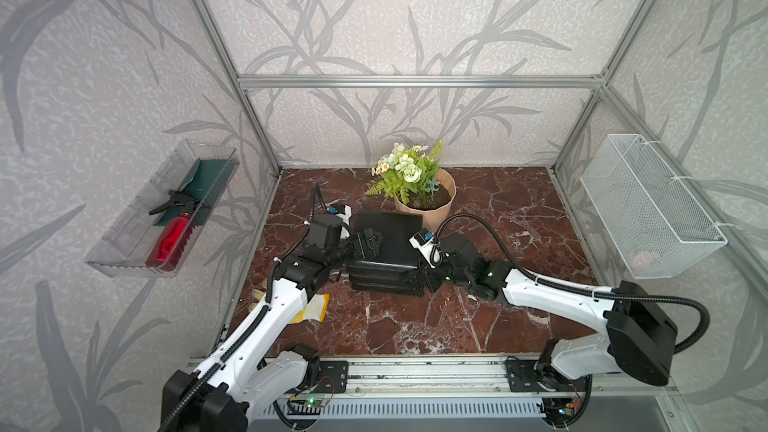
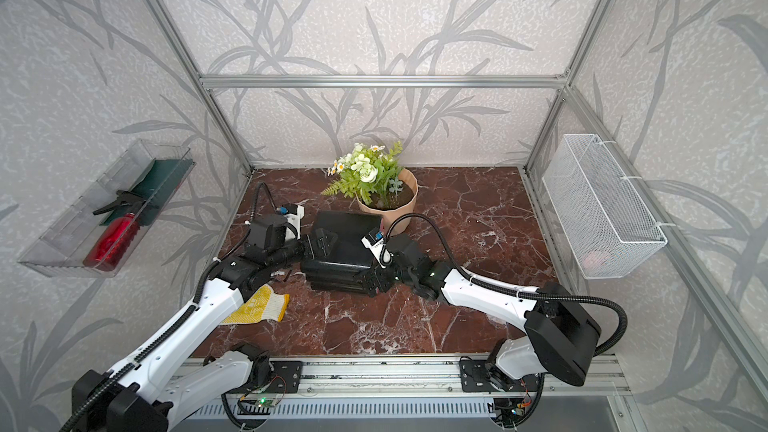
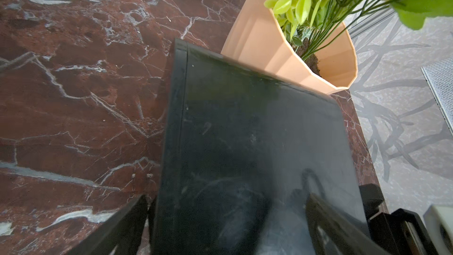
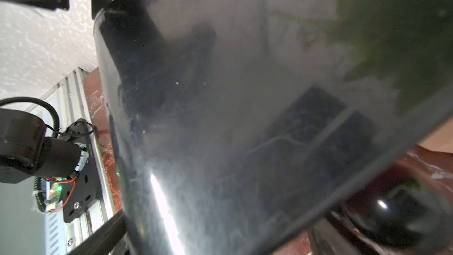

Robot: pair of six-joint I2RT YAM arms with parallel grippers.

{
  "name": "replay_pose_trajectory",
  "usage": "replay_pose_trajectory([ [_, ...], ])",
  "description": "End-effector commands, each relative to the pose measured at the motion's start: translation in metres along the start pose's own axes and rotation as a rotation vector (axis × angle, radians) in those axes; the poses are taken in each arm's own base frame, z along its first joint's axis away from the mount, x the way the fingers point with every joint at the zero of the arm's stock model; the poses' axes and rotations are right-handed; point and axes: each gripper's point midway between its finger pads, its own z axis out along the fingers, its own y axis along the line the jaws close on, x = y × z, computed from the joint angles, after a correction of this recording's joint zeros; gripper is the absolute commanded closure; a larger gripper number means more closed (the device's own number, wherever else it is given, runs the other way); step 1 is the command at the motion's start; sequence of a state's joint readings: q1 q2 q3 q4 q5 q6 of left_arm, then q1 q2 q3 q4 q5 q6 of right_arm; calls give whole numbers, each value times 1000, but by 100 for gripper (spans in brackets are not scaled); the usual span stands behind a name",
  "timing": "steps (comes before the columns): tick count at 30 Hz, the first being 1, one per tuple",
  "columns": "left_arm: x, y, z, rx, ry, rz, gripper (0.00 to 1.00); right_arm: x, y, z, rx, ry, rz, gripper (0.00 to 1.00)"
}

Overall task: Take the sponge out of the drawer
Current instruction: Move the storage box to the center of the board.

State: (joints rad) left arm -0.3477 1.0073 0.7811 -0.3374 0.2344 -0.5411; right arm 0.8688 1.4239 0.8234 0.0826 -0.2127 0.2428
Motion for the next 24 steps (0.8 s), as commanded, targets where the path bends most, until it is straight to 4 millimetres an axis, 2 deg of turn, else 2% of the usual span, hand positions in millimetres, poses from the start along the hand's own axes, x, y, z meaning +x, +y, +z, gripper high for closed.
replay_pose_trajectory([
  [1, -4, -18, -8, 71, -2, 17, 1, -46, 4, -1, -58, -142, -11, 0],
  [13, -5, -15, 1, 83, 3, -6, 1, -57, -10, 11, -53, -144, -15, 0],
  [24, -3, -12, 0, 85, -1, -33, 1, -62, -25, 21, -55, -133, -9, 1],
])
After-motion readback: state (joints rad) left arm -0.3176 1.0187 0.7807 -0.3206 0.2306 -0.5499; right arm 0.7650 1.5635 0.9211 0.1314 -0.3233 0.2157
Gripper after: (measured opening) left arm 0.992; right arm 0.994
